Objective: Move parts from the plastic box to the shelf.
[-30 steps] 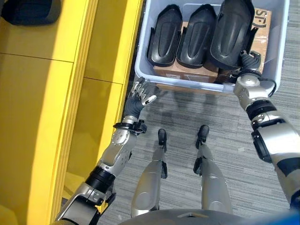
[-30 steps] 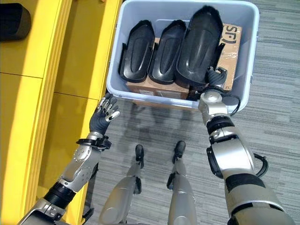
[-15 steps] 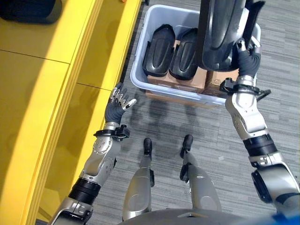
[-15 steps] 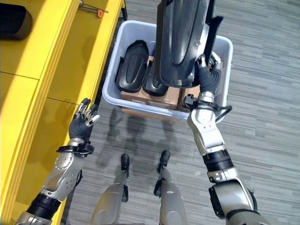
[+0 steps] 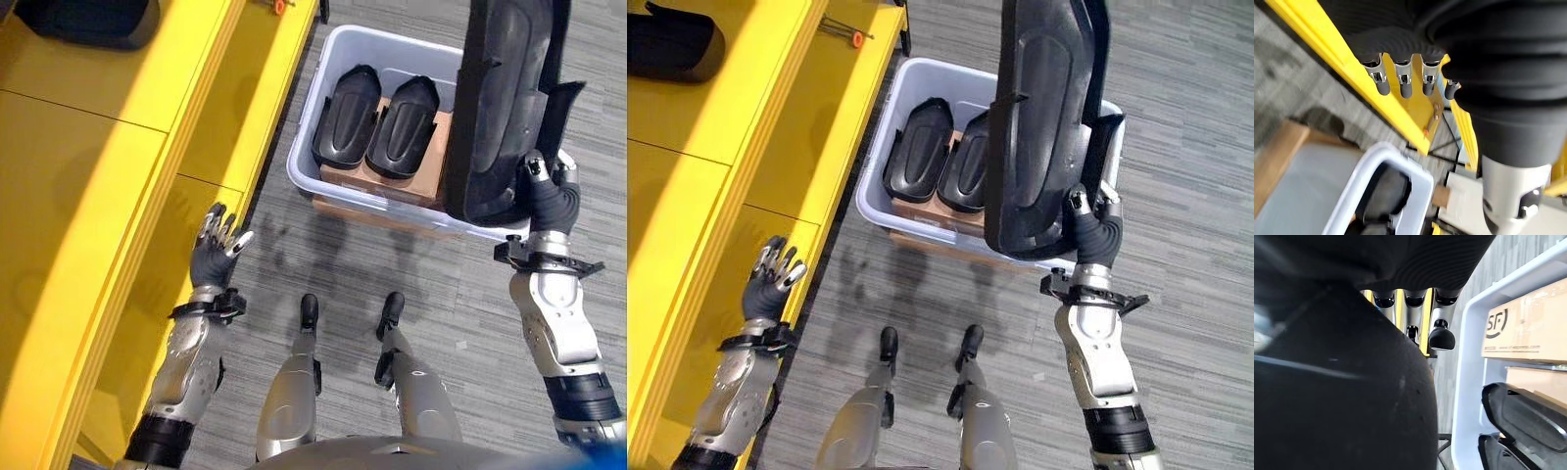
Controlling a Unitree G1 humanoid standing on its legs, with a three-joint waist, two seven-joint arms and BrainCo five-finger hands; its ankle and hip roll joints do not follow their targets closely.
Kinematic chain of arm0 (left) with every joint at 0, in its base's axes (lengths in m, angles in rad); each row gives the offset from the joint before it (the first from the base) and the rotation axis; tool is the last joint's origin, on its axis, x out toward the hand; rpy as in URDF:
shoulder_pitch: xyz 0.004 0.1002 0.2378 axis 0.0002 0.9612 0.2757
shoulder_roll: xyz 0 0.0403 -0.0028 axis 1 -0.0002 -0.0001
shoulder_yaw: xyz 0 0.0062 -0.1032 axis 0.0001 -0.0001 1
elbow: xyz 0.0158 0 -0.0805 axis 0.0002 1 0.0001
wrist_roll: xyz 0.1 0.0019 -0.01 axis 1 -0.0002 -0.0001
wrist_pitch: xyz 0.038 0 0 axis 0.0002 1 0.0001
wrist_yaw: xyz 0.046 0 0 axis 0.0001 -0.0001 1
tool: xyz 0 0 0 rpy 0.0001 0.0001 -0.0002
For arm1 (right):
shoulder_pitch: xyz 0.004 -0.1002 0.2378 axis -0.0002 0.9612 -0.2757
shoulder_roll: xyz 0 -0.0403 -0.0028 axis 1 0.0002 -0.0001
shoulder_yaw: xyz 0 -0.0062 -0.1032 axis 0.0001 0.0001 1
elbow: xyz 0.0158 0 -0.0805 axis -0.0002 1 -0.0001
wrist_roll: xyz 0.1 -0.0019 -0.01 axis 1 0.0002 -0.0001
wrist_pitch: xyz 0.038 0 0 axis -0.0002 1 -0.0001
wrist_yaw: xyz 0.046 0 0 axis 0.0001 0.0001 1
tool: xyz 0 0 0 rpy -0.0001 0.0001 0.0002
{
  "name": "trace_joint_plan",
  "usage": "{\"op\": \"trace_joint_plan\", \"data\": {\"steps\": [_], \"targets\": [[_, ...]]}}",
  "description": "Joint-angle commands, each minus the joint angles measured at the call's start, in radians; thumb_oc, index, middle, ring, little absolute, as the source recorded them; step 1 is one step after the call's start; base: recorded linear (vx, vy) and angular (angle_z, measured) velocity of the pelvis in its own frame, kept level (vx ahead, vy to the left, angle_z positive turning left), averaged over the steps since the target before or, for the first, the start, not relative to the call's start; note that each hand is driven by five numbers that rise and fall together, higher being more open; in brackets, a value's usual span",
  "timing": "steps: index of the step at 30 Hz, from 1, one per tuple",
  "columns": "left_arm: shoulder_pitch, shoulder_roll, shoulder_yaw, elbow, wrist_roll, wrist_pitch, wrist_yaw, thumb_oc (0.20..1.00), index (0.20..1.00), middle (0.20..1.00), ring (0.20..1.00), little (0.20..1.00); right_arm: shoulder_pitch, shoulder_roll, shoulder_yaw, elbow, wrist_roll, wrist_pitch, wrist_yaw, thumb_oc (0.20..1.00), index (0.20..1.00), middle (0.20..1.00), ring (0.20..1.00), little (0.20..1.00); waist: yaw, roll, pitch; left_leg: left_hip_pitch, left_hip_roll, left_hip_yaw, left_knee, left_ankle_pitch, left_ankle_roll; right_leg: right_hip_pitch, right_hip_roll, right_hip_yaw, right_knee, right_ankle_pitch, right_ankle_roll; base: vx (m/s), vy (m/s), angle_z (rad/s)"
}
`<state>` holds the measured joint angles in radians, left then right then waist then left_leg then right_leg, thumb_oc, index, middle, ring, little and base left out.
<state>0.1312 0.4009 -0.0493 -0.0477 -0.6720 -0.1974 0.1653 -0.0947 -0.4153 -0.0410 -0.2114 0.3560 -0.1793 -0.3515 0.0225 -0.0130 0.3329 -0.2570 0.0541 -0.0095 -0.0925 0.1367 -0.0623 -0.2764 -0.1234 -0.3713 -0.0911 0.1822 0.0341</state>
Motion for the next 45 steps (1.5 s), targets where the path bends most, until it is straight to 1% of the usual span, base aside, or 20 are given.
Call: {"op": "trace_joint_plan", "data": {"steps": [1, 7, 14, 18, 22, 25, 28, 30, 31, 32, 33, 34, 35, 36, 37, 39, 40, 43, 44, 45], "targets": [[0.020, 0.038, 0.045, -0.058, 0.055, -0.021, -0.033, 1.000, 1.000, 1.000, 1.000, 1.000, 0.001, -0.028, -0.062, -0.112, 0.046, -0.118, 0.052, 0.200, 0.200, 0.200, 0.200, 0.200, 0.024, -0.048, -0.086, 0.024, -0.021, -0.071, 0.005, -0.076, -0.004, 0.044, -0.111, -0.037, 0.024, 0.029, 0.155, 0.01, 0.041, 0.18], [0.059, 0.030, 0.075, -0.058, 0.066, -0.017, -0.049, 1.000, 1.000, 1.000, 1.000, 1.000, 0.034, -0.028, -0.055, -0.135, 0.064, -0.104, 0.101, 0.200, 0.200, 0.200, 0.200, 0.200, 0.028, -0.060, -0.126, 0.056, -0.034, -0.079, 0.005, -0.084, 0.011, 0.087, -0.125, -0.045, 0.018, 0.029, 0.162, 0.03, 0.065, 0.13], [0.094, 0.010, 0.109, -0.063, 0.085, -0.012, -0.058, 1.000, 1.000, 1.000, 1.000, 1.000, 0.005, -0.022, -0.005, -0.130, 0.079, -0.071, 0.155, 0.200, 0.200, 0.200, 0.200, 0.200, 0.045, -0.086, -0.190, 0.149, -0.067, -0.080, 0.005, -0.127, 0.067, 0.155, -0.150, -0.015, 0.032, 0.022, 0.175, 0.04, 0.106, 0.03], [0.107, 0.007, 0.123, -0.062, 0.095, -0.008, -0.055, 1.000, 1.000, 1.000, 1.000, 1.000, -0.009, -0.016, 0.013, -0.119, 0.079, -0.056, 0.160, 0.200, 0.200, 0.200, 0.200, 0.200, 0.052, -0.095, -0.200, 0.182, -0.087, -0.075, 0.005, -0.139, 0.091, 0.169, -0.168, 0.004, 0.048, 0.032, 0.184, 0.02, 0.122, -0.01], [0.114, 0.003, 0.146, -0.058, 0.114, -0.012, -0.046, 1.000, 1.000, 1.000, 1.000, 1.000, -0.057, -0.004, 0.045, -0.094, 0.084, -0.041, 0.170, 0.200, 0.200, 0.200, 0.200, 0.200, 0.066, -0.106, -0.208, 0.205, -0.124, -0.078, 0.005, -0.151, 0.120, 0.164, -0.202, 0.039, 0.077, 0.074, 0.197, -0.03, 0.219, -0.12], [0.110, 0.002, 0.169, -0.053, 0.129, -0.016, -0.036, 1.000, 1.000, 1.000, 1.000, 1.000, -0.074, 0.010, 0.057, -0.080, 0.082, -0.032, 0.167, 0.200, 0.200, 0.200, 0.200, 0.200, 0.085, -0.120, -0.206, 0.221, -0.151, -0.089, 0.005, -0.159, 0.136, 0.185, -0.230, 0.040, 0.083, 0.104, 0.206, 0.01, 0.167, 0.09], [0.114, 0.006, 0.182, -0.050, 0.134, -0.017, -0.033, 1.000, 1.000, 1.000, 1.000, 1.000, -0.074, 0.018, 0.060, -0.078, 0.087, -0.030, 0.172, 0.200, 0.200, 0.200, 0.200, 0.200, 0.091, -0.130, -0.205, 0.230, -0.159, -0.093, 0.005, -0.163, 0.143, 0.191, -0.239, 0.046, 0.095, 0.108, 0.206, 0.04, 0.155, 0.11], [0.101, 0.019, 0.189, -0.037, 0.145, -0.013, -0.022, 1.000, 1.000, 1.000, 1.000, 1.000, -0.077, 0.027, 0.061, -0.075, 0.088, -0.030, 0.167, 0.200, 0.200, 0.200, 0.200, 0.200, 0.096, -0.130, -0.196, 0.237, -0.158, -0.103, 0.005, -0.162, 0.150, 0.179, -0.242, 0.068, 0.153, 0.095, 0.198, 0.04, 0.126, 0.24], [0.089, 0.032, 0.188, -0.018, 0.159, -0.015, -0.018, 1.000, 1.000, 1.000, 1.000, 1.000, -0.071, 0.032, 0.064, -0.077, 0.091, -0.027, 0.169, 0.200, 0.200, 0.200, 0.200, 0.200, 0.089, -0.124, -0.186, 0.247, -0.152, -0.120, 0.005, -0.162, 0.154, 0.161, -0.225, 0.124, 0.200, 0.089, 0.182, 0.04, 0.106, 0.29], [0.089, 0.033, 0.187, -0.018, 0.159, -0.015, -0.018, 1.000, 1.000, 1.000, 1.000, 1.000, -0.071, 0.032, 0.064, -0.077, 0.091, -0.027, 0.169, 0.200, 0.200, 0.200, 0.200, 0.200, 0.089, -0.124, -0.187, 0.245, -0.152, -0.119, 0.005, -0.162, 0.155, 0.159, -0.225, 0.125, 0.201, 0.089, 0.182, 0.09, 0.121, 0.28], [0.075, 0.050, 0.180, -0.001, 0.174, -0.017, -0.022, 1.000, 1.000, 1.000, 1.000, 1.000, -0.051, 0.026, 0.058, -0.083, 0.087, -0.026, 0.174, 0.200, 0.200, 0.200, 0.200, 0.200, 0.058, -0.110, -0.178, 0.257, -0.144, -0.147, 0.005, -0.161, 0.160, 0.119, -0.139, 0.246, 0.253, 0.056, 0.148, 0.05, 0.061, 0.36], [0.075, 0.050, 0.179, 0.000, 0.174, -0.017, -0.022, 1.000, 1.000, 1.000, 1.000, 1.000, -0.051, 0.026, 0.057, -0.083, 0.087, -0.025, 0.174, 0.200, 0.200, 0.200, 0.200, 0.200, 0.060, -0.111, -0.180, 0.252, -0.145, -0.145, 0.005, -0.158, 0.160, 0.113, -0.139, 0.248, 0.254, 0.058, 0.148, 0.08, 0.074, 0.33], [0.069, 0.054, 0.173, 0.008, 0.173, -0.016, -0.024, 1.000, 1.000, 1.000, 1.000, 1.000, -0.034, 0.022, 0.051, -0.088, 0.089, -0.027, 0.181, 0.200, 0.200, 0.200, 0.200, 0.200, 0.047, -0.106, -0.182, 0.251, -0.142, -0.157, 0.005, -0.154, 0.162, 0.092, -0.094, 0.292, 0.269, 0.032, 0.134, 0.08, 0.046, 0.40], [0.060, 0.053, 0.159, 0.017, 0.169, -0.012, -0.031, 1.000, 1.000, 1.000, 1.000, 1.000, -0.005, 0.015, 0.033, -0.098, 0.092, -0.034, 0.184, 0.200, 0.200, 0.200, 0.200, 0.200, 0.011, -0.095, -0.176, 0.252, -0.136, -0.180, 0.005, -0.142, 0.165, 0.024, 0.030, 0.376, 0.282, -0.038, 0.107, 0.10, 0.038, 0.37], [0.060, 0.052, 0.158, 0.018, 0.168, -0.012, -0.031, 1.000, 1.000, 1.000, 1.000, 1.000, -0.003, 0.014, 0.032, -0.099, 0.092, -0.034, 0.185, 0.200, 0.200, 0.200, 0.200, 0.200, 0.012, -0.093, -0.178, 0.252, -0.132, -0.180, 0.005, -0.147, 0.164, 0.021, 0.033, 0.375, 0.288, -0.044, 0.105, 0.10, 0.033, 0.43], [0.063, 0.047, 0.150, 0.015, 0.166, -0.007, -0.041, 1.000, 1.000, 1.000, 1.000, 1.000, 0.031, 0.009, 0.016, -0.110, 0.107, -0.044, 0.192, 0.200, 0.200, 0.200, 0.200, 0.200, -0.009, -0.090, -0.170, 0.255, -0.137, -0.208, 0.005, -0.141, 0.165, -0.024, 0.103, 0.412, 0.266, -0.065, 0.096, 0.09, -0.005, 0.55], [0.063, 0.042, 0.143, 0.013, 0.165, -0.007, -0.046, 1.000, 1.000, 1.000, 1.000, 1.000, 0.045, 0.005, 0.006, -0.117, 0.106, -0.047, 0.194, 0.200, 0.200, 0.200, 0.200, 0.200, -0.022, -0.089, -0.166, 0.256, -0.147, -0.230, 0.005, -0.139, 0.166, -0.045, 0.131, 0.435, 0.239, -0.061, 0.100, 0.12, -0.012, 0.50], [0.050, 0.030, 0.107, 0.016, 0.157, -0.010, -0.057, 1.000, 1.000, 1.000, 1.000, 1.000, 0.072, -0.001, -0.011, -0.123, 0.114, -0.052, 0.191, 0.200, 0.200, 0.200, 0.200, 0.200, -0.056, -0.086, -0.163, 0.268, -0.179, -0.298, 0.005, -0.138, 0.164, -0.064, 0.185, 0.556, 0.191, -0.041, 0.126, 0.13, -0.026, 0.70], [0.046, 0.020, 0.094, 0.009, 0.157, -0.011, -0.062, 1.000, 1.000, 1.000, 1.000, 1.000, 0.090, -0.003, -0.019, -0.139, 0.125, -0.056, 0.198, 0.200, 0.200, 0.200, 0.200, 0.200, -0.060, -0.094, -0.164, 0.273, -0.201, -0.324, 0.005, -0.135, 0.157, -0.045, 0.187, 0.588, 0.170, -0.029, 0.135, 0.12, -0.052, 1.00], [0.048, 0.014, 0.088, 0.006, 0.158, -0.010, -0.067, 1.000, 1.000, 1.000, 1.000, 1.000, 0.099, -0.002, -0.024, -0.142, 0.127, -0.055, 0.199, 0.200, 0.200, 0.200, 0.200, 0.200, -0.061, -0.096, -0.168, 0.273, -0.207, -0.331, 0.005, -0.134, 0.154, -0.023, 0.173, 0.582, 0.153, -0.026, 0.133, 0.12, -0.137, 1.13]]}}
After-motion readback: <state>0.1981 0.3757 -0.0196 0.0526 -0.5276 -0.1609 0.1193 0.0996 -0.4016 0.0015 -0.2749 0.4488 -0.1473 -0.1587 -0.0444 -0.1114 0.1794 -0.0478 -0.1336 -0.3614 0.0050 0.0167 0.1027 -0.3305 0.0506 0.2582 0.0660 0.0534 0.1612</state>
